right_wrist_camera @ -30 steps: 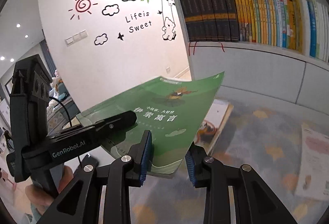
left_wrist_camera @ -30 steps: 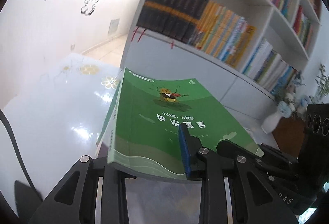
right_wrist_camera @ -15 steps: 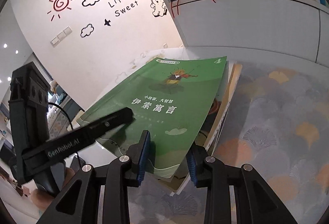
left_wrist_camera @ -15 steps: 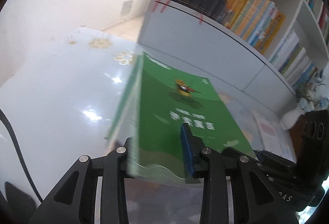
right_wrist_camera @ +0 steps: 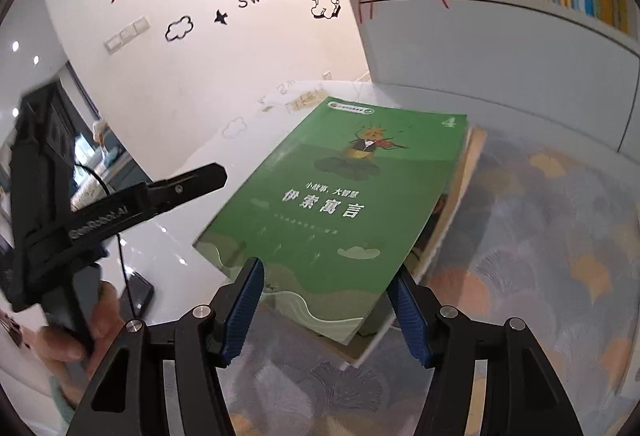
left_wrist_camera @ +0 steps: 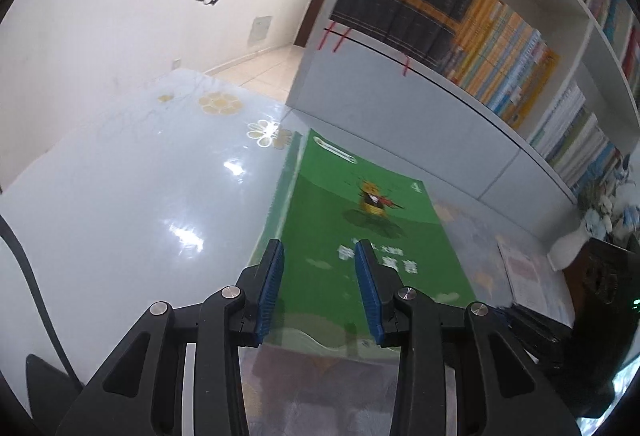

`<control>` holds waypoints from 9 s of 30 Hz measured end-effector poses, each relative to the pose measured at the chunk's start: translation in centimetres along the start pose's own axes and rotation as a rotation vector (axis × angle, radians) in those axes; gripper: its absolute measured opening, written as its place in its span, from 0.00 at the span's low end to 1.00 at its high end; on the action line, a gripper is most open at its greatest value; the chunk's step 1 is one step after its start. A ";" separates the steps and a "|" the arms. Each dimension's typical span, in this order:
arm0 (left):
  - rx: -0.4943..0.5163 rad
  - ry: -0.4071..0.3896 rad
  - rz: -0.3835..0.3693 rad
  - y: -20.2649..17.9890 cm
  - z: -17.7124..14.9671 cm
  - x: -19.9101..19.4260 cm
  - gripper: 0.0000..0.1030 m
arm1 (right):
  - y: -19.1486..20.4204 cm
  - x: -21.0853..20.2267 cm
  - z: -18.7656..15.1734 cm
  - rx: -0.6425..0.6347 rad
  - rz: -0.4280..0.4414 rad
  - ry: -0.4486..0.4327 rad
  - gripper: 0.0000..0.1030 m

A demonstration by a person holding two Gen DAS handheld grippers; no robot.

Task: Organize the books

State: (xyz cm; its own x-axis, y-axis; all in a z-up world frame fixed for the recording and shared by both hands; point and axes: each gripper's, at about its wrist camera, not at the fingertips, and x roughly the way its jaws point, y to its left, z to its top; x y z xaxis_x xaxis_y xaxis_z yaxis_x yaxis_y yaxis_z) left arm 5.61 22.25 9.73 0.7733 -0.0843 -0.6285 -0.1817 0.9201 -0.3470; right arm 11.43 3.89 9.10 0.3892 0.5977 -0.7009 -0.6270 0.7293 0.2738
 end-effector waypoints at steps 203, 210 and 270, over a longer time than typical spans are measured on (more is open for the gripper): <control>0.418 0.475 -0.416 -26.7 -26.0 -0.6 0.47 | -20.0 -25.3 -31.4 0.894 0.271 -0.139 0.67; 0.364 0.504 -0.453 -26.3 -25.7 -0.4 0.47 | -19.3 -25.4 -30.5 0.852 0.227 -0.135 0.67; 0.295 0.392 -0.191 -11.9 -19.8 -1.8 0.34 | -10.9 -16.1 -22.8 0.370 -0.321 0.051 0.50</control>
State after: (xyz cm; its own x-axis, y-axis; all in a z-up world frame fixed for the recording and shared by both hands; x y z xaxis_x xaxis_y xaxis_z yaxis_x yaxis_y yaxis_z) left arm -5.63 3.85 1.17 0.4805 -0.3457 -0.8059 0.1625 0.9382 -0.3056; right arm -3.34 -21.30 2.41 0.4837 0.3134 -0.8172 -0.1956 0.9488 0.2481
